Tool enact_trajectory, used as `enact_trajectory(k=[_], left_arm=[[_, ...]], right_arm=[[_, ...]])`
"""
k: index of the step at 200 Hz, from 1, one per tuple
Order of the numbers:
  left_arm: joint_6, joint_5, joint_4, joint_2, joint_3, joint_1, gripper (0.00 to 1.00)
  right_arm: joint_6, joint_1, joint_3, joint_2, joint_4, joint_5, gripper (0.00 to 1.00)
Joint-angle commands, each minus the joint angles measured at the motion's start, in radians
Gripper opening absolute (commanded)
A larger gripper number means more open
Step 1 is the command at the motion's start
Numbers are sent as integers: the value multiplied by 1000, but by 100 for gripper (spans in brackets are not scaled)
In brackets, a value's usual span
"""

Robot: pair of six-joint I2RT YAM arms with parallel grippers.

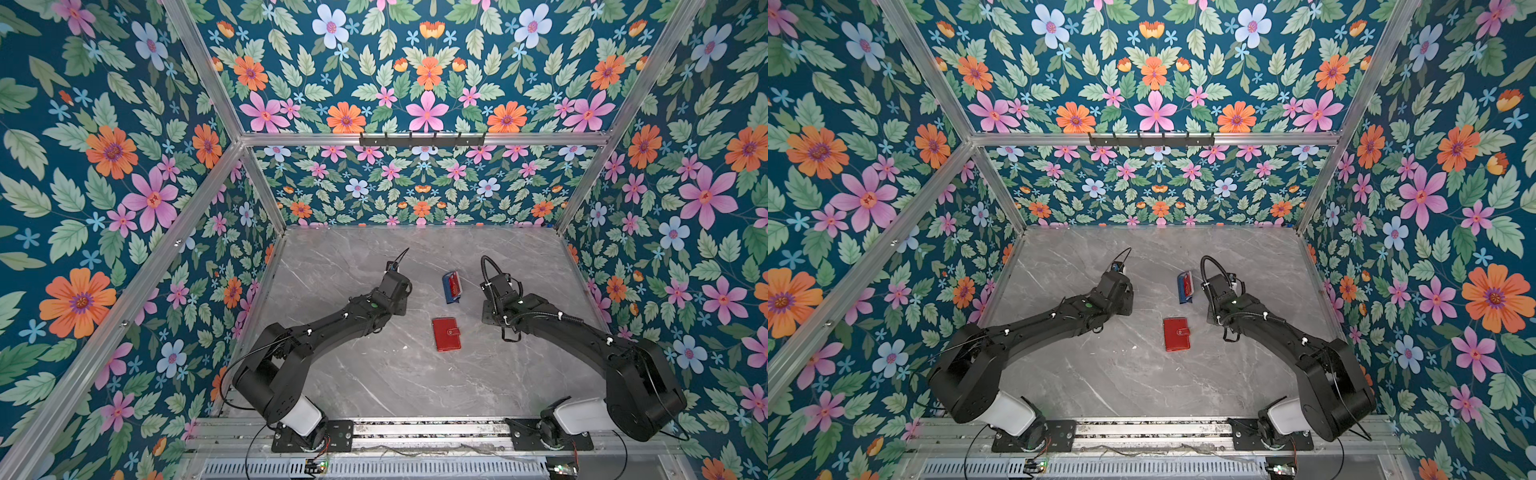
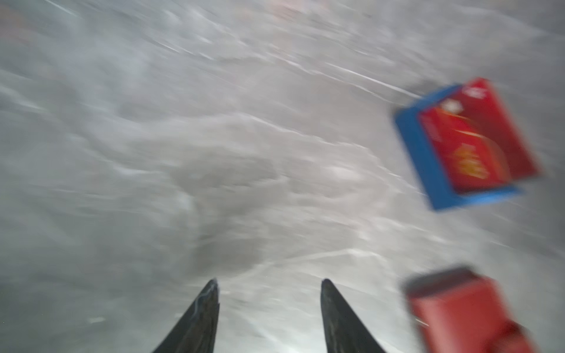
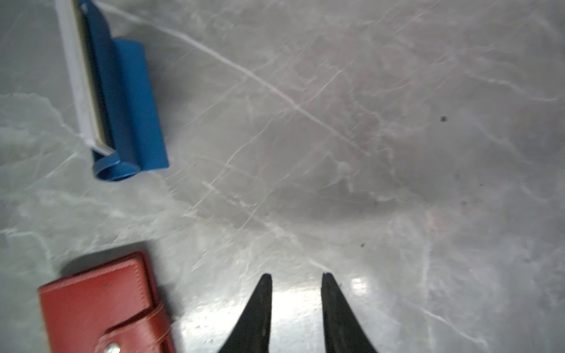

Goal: Insert credit cards into a card holder
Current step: Reset both arms

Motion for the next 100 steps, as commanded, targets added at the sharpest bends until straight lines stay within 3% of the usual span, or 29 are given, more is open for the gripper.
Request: enact_trajectory(k=[1, 50, 75, 100], left_arm=[[80, -249, 5, -38, -32, 42, 57], [158, -357, 196, -118, -192, 225, 58], [233, -469, 323, -101, -248, 268, 59], [306, -492, 487, -68, -301, 305, 60]], right_arm=[[-60, -38, -1, -18, -12, 97, 31], [-171, -138, -68, -66, 118, 199, 33], [-200, -211, -114, -88, 217, 209, 34], [-239, -260, -165, -110, 341, 218, 36]])
